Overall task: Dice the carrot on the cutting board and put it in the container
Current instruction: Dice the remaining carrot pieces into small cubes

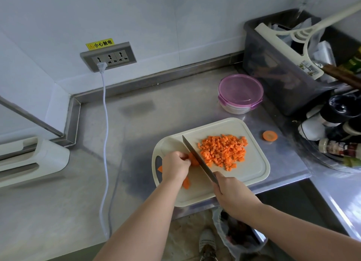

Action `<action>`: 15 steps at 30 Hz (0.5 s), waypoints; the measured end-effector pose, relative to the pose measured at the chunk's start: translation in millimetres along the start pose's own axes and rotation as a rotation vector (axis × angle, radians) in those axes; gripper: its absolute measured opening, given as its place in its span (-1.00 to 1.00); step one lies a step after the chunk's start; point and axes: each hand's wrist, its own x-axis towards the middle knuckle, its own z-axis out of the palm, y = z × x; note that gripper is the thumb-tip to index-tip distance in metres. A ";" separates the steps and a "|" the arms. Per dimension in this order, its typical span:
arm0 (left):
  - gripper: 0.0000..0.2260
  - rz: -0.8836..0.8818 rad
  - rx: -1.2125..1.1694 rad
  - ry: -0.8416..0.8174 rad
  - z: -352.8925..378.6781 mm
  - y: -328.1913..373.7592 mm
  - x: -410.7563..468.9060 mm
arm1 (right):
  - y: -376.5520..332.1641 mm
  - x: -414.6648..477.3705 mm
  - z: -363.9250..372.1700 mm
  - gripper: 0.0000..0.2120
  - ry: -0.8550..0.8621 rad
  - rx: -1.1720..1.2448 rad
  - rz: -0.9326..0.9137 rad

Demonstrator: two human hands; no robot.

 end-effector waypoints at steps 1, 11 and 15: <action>-0.86 -0.017 -0.019 0.000 0.8 -0.2 1.5 | 0.1 0.1 0.7 -0.73 0.000 0.000 0.000; -0.81 -0.140 -0.208 -0.056 -1.1 -3.7 8.6 | -5.7 1.5 -13.2 -0.79 0.119 0.023 -0.020; -0.75 -0.157 -0.220 -0.060 -1.7 0.1 4.2 | -17.7 2.0 -10.1 -0.73 0.102 -0.086 -0.025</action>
